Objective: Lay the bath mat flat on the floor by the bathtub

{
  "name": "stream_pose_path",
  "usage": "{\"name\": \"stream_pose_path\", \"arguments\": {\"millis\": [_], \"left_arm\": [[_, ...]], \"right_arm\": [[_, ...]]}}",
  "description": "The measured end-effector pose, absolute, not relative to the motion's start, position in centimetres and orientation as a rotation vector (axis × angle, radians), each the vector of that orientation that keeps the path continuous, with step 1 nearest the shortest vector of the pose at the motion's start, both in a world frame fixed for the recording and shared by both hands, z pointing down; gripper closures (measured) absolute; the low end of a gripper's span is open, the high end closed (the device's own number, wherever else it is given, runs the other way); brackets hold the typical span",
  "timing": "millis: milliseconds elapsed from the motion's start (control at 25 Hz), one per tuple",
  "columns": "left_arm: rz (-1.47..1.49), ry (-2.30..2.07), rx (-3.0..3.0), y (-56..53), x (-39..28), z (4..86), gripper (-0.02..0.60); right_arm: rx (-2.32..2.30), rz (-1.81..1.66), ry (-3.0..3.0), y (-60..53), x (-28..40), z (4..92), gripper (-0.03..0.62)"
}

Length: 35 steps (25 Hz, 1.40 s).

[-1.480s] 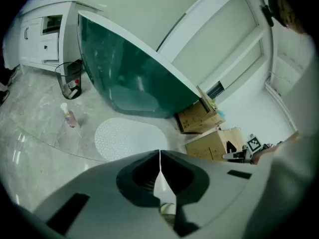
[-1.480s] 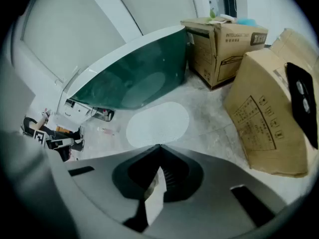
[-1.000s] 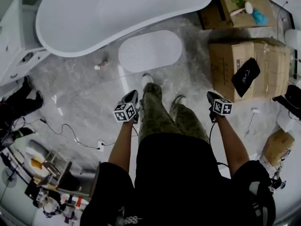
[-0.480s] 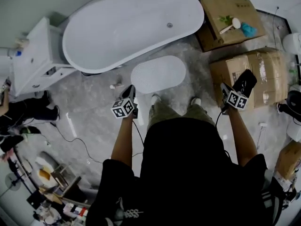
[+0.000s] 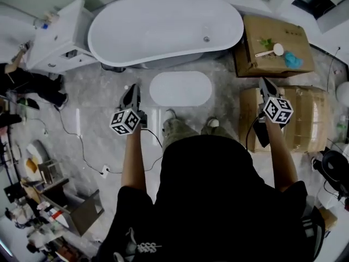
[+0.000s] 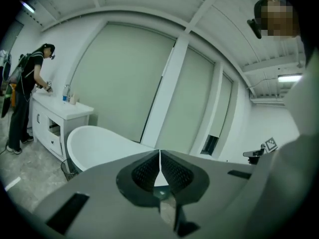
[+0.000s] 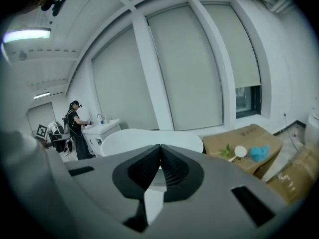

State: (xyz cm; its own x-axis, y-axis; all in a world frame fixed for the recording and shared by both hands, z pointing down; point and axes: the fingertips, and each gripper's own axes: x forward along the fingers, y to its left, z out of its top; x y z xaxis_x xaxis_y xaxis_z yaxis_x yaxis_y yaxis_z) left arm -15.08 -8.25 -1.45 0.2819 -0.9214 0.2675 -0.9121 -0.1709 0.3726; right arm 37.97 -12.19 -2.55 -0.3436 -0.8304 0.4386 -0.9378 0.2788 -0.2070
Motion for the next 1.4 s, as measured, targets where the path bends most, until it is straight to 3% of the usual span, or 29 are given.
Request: {"name": "stream_pose_path", "arguments": {"millis": [200,360,560,1400], "left_arm": [[-0.079,-1.796,2.081,-6.4,-15.1,-6.5,0.557],[0.053,-1.907,2.120,-6.9,-14.2,-7.5,0.555],[0.008,-1.893,2.137,-8.1,-13.5,-8.4,0.555],[-0.069,-1.808,2.231,-12.3,-13.1,-9.4,0.555]], "right_arm": [[1.617,0.474,-2.393,-13.9,36.5,-7.8,0.571],[1.611,0.379,-2.433,-14.2,35.2,-10.7,0.571],[1.623,0.248,-2.396,-13.9,33.7,-12.8,0.571],[1.670,0.131,-2.412,-15.4,29.9,-13.5,0.571]]}}
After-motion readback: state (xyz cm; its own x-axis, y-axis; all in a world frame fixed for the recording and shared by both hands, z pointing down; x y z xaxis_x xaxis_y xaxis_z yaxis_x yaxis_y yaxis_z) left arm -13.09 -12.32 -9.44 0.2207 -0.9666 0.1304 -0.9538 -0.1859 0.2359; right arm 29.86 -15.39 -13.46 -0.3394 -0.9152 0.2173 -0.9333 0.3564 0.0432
